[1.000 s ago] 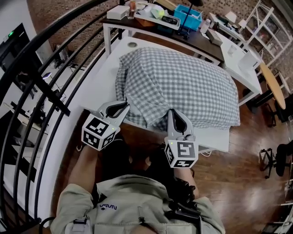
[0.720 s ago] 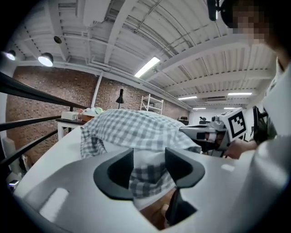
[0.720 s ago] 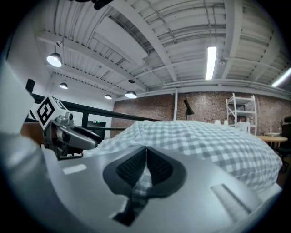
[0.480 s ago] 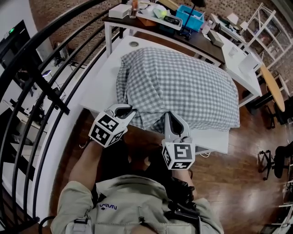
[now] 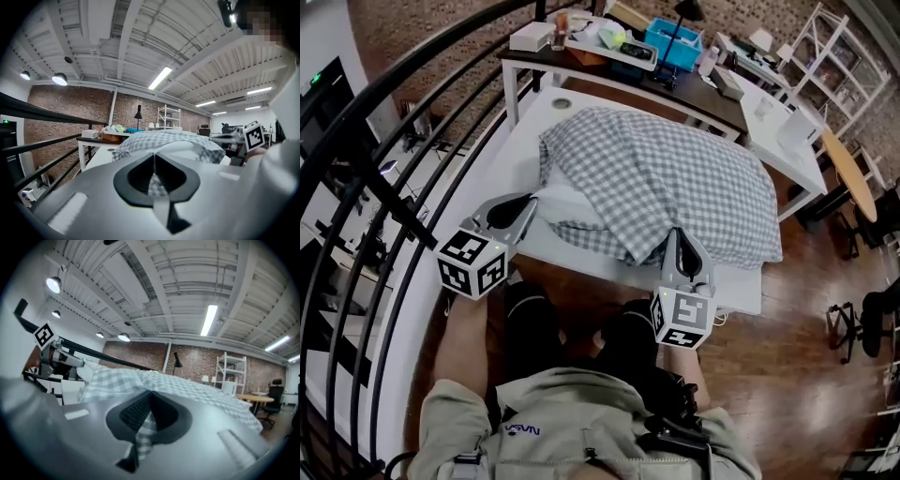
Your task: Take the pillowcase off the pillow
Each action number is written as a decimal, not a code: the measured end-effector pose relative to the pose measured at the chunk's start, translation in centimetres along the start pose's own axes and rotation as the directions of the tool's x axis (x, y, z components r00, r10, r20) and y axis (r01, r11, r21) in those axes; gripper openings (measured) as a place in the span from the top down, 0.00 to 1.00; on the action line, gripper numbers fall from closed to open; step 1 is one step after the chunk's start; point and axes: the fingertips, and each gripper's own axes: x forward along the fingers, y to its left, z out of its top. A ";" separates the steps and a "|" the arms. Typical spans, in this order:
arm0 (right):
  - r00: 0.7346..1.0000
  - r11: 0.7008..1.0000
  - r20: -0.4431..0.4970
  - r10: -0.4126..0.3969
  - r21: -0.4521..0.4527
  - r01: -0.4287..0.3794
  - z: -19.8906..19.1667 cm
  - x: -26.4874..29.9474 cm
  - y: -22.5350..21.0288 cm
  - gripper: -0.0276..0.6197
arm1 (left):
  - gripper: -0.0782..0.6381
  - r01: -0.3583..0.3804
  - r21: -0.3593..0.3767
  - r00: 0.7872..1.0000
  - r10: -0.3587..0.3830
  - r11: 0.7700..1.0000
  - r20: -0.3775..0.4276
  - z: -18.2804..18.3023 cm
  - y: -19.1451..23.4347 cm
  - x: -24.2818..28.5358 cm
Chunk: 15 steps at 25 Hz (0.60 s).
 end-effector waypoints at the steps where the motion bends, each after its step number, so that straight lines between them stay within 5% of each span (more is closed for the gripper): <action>1: 0.999 0.999 -0.013 -0.031 -0.013 0.030 -0.6 -0.1 -1.1 0.95 | 0.87 -0.018 -0.009 1.000 0.019 1.000 0.020 0.6 0.7 -0.4; 5: 0.989 0.998 -0.134 -0.065 -0.035 0.061 -6.1 -0.2 -2.7 0.95 | 0.87 -0.041 -0.080 0.999 0.041 0.996 -0.003 -1.4 2.4 -1.3; 10: 0.975 0.999 -0.219 -0.027 -0.037 0.019 -9.7 -0.3 -1.5 0.95 | 0.85 0.110 -0.220 0.988 -0.132 0.969 -0.085 -7.8 -0.7 -1.8; 12: 0.975 1.000 -0.222 -0.009 -0.031 0.002 -9.5 0.0 -1.5 0.95 | 0.82 0.153 -0.200 0.988 -0.155 0.968 0.005 -5.9 -1.6 -3.0; 15: 0.973 1.000 -0.231 0.014 -0.019 -0.019 -9.4 0.2 -1.3 0.95 | 0.82 0.104 -0.228 0.972 -0.051 0.968 0.228 0.0 0.4 -4.3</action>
